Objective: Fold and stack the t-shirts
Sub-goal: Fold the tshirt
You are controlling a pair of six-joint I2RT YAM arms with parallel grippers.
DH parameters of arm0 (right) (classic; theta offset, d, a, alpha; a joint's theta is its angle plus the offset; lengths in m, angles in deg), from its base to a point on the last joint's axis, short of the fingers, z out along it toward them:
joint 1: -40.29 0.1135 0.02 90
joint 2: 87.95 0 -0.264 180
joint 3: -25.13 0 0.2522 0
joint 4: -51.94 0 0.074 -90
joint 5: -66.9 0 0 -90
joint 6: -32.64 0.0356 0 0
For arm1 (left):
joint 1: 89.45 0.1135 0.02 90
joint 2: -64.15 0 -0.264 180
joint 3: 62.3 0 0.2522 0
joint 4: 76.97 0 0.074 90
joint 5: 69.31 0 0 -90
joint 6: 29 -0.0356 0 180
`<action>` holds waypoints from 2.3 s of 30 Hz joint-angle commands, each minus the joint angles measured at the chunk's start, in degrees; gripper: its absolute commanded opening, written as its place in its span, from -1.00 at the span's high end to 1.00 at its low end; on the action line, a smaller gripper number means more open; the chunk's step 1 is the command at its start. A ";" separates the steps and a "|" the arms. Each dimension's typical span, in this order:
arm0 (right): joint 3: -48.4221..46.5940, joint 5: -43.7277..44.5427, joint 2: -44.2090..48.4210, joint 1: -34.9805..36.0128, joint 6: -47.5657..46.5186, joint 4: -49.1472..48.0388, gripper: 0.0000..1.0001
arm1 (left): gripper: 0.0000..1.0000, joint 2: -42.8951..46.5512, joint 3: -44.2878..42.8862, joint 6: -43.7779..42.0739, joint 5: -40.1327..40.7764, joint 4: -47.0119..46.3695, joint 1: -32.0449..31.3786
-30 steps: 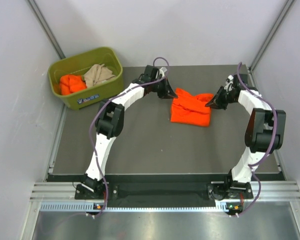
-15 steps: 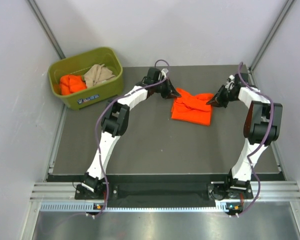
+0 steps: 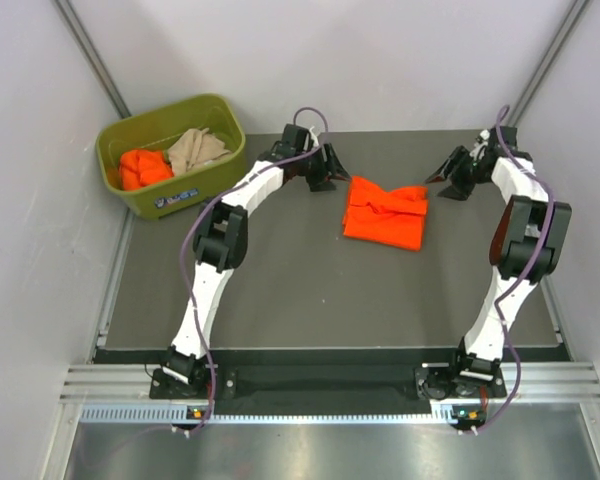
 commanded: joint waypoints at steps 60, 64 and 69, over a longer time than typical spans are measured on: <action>-30.21 39.96 -9.71 22.07 -3.75 6.17 -0.22 | -0.14 38.99 46.27 -12.72 -4.82 2.92 -1.57; -20.20 40.57 -1.98 21.99 -5.77 6.26 -0.25 | -0.16 36.97 43.98 -10.70 -5.44 -2.00 -3.23; -8.17 38.99 5.59 20.76 -7.62 4.95 -0.13 | -0.11 32.23 40.47 -7.63 -5.79 -9.99 -6.14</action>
